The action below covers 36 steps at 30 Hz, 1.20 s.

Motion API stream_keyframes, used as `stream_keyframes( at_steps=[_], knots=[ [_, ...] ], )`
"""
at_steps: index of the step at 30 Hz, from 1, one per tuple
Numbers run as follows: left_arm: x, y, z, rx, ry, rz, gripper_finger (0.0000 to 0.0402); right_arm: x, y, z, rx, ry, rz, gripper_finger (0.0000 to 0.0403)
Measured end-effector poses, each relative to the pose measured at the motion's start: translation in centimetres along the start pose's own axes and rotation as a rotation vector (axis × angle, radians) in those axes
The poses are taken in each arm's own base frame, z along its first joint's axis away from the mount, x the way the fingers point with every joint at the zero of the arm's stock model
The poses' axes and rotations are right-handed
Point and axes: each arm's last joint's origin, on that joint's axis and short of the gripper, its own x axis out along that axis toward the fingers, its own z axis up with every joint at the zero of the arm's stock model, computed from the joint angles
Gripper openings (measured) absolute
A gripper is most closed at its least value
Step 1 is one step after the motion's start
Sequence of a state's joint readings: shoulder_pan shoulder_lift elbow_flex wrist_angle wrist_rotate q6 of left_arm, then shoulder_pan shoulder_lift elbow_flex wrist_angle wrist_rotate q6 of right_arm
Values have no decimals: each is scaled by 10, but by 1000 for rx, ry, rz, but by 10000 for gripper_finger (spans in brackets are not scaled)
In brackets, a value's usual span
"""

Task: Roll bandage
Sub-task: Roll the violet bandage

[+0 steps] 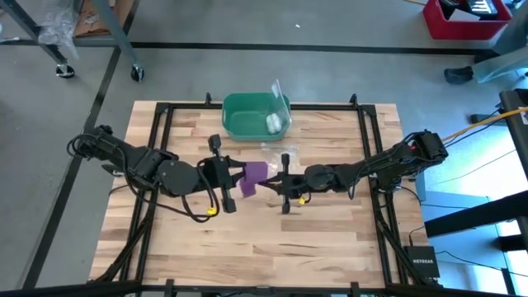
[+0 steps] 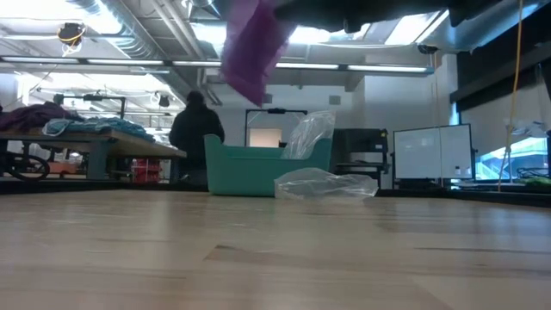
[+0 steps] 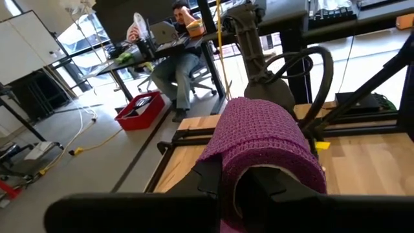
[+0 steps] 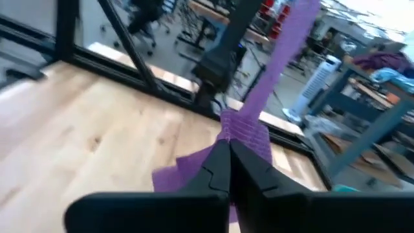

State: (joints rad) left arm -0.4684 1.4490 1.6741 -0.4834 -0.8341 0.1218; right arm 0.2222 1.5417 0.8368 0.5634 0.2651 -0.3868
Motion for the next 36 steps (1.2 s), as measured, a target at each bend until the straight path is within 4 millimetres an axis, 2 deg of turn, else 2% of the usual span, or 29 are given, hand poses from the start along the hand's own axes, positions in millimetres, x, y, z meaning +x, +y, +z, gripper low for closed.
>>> stream_keyframes(
  at_steps=[5,10,18,22,28,32,36],
  knots=[
    [-20,6,10,9,-63,17,21,-7,-2,-3,-29,98,-2,4],
    [-53,33,30,-1,-124,134,21,-18,1,-7,-5,222,45,3],
    [-81,74,44,-42,-178,231,21,-30,23,-22,-13,424,144,1],
    [-88,88,45,-56,-195,256,21,-33,25,-27,21,478,167,1],
    [-86,92,40,-56,-163,275,21,-36,25,-31,113,534,163,11],
    [-80,87,34,-33,-121,271,21,-36,25,-31,198,542,140,48],
    [-77,83,30,-35,-97,254,21,-39,21,-24,200,541,140,109]
  ],
)
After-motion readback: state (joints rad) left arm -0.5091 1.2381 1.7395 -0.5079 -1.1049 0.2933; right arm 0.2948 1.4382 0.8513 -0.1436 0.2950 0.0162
